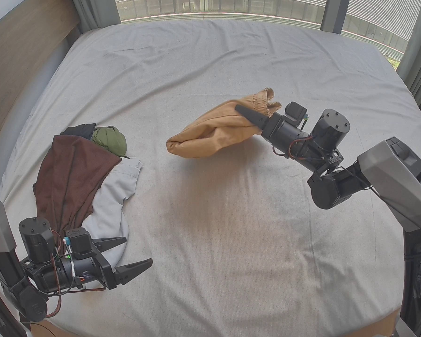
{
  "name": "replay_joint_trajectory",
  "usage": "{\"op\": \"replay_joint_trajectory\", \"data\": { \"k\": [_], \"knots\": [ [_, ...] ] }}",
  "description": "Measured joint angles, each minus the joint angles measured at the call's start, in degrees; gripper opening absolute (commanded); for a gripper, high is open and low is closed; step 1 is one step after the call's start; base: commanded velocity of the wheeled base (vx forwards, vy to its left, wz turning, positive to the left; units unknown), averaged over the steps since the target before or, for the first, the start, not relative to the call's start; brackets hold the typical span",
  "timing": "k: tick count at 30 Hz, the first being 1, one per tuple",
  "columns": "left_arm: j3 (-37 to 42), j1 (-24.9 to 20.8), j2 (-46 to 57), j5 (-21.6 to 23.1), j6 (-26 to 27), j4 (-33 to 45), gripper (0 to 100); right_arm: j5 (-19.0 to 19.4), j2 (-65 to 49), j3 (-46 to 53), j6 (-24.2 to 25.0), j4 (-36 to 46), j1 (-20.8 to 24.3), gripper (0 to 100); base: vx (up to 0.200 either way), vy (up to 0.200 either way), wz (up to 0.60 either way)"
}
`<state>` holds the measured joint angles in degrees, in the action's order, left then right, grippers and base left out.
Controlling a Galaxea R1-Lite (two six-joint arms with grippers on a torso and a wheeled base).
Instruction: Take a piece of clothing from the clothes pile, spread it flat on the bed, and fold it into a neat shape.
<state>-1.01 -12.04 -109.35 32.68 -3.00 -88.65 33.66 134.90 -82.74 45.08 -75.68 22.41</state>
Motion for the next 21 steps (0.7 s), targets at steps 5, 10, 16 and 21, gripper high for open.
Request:
{"op": "replay_joint_trajectory", "data": {
  "k": [5,10,16,21],
  "knots": [
    [0.00,0.01,0.00,0.02,0.02,-0.02,100,0.00,2.19,2.36,-0.30,-0.38,-1.27,0,0.000,0.000,0.00],
    [0.00,0.00,0.09,0.02,0.02,-0.02,100,0.00,2.67,7.46,-0.63,-2.52,-2.10,0,0.000,0.000,0.00],
    [0.00,-0.05,0.23,0.02,0.02,-0.02,100,0.02,2.17,14.77,-2.74,-5.67,-2.57,0,0.000,0.000,0.00],
    [0.00,-0.05,0.34,0.00,0.02,0.00,100,0.00,2.08,19.72,-3.43,-9.47,-3.10,0,0.000,0.000,0.00]
  ]
}}
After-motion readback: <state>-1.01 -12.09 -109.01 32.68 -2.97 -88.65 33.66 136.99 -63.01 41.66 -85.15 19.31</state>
